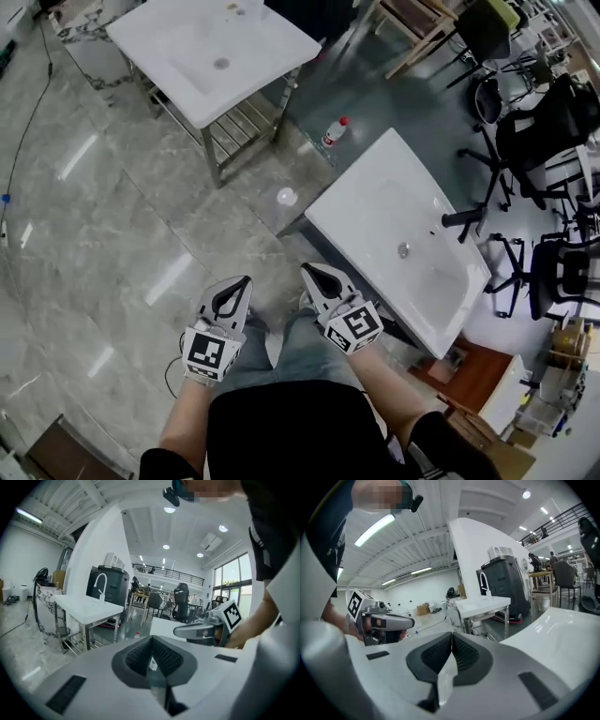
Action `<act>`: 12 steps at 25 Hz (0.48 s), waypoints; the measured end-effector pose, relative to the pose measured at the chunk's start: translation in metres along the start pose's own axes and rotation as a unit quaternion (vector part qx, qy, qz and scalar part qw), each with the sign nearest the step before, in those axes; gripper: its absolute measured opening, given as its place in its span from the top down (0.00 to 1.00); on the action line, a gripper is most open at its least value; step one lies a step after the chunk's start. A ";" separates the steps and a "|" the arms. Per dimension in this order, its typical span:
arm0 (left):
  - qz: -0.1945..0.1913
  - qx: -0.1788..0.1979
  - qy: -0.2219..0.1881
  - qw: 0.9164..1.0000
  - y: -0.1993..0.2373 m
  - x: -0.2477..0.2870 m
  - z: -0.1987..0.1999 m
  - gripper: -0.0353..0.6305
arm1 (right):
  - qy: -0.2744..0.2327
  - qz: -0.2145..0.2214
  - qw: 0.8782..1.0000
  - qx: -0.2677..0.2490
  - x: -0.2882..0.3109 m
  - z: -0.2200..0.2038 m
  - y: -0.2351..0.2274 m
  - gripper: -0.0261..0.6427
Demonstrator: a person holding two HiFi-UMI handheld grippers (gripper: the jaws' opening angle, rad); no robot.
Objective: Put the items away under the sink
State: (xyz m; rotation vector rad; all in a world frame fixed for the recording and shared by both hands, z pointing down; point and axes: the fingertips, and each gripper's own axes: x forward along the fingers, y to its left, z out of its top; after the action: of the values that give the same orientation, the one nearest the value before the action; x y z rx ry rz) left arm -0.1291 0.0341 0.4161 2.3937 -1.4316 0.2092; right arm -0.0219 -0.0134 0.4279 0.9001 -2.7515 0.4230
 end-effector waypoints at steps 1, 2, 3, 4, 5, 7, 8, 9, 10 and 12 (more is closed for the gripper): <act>-0.004 0.003 0.000 1.000 -0.004 -0.002 0.008 0.91 | -0.004 -0.003 1.000 -0.001 -0.006 0.011 -0.001 0.91; -0.008 0.004 -0.003 1.000 -0.009 -0.003 0.016 0.91 | -0.008 -0.005 1.000 -0.003 -0.013 0.023 -0.001 0.91; -0.010 0.006 -0.007 1.000 -0.014 -0.004 0.027 0.91 | -0.012 -0.008 1.000 -0.005 -0.020 0.034 -0.002 0.91; -0.013 0.008 -0.011 1.000 -0.020 -0.004 0.039 0.91 | -0.018 -0.011 1.000 -0.007 -0.028 0.046 -0.003 0.91; -0.016 0.010 -0.016 1.000 -0.026 -0.005 0.050 0.91 | -0.024 -0.013 1.000 -0.010 -0.036 0.059 -0.002 0.91; -0.021 0.017 -0.022 0.999 -0.036 -0.005 0.071 0.91 | -0.038 -0.016 0.999 -0.022 -0.051 0.083 0.001 0.91; -0.024 0.023 -0.026 0.999 -0.040 -0.004 0.082 0.91 | -0.044 -0.017 0.998 -0.030 -0.057 0.094 0.001 0.91; -0.027 0.030 -0.030 0.999 -0.044 -0.003 0.093 0.91 | -0.048 -0.019 0.998 -0.038 -0.063 0.104 0.000 0.91; -0.030 0.037 -0.035 0.998 -0.049 -0.002 0.104 0.91 | -0.051 -0.021 0.997 -0.045 -0.069 0.114 -0.001 0.91; -0.034 0.050 -0.047 0.997 -0.059 -0.003 0.126 0.91 | -0.054 -0.024 0.997 -0.053 -0.082 0.132 -0.004 0.91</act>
State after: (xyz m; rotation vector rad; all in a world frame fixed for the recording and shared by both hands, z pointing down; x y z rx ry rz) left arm -0.0853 0.0164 0.2852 2.5596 -1.4084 0.1564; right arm 0.0299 -0.0160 0.2818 0.9876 -2.8113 0.2251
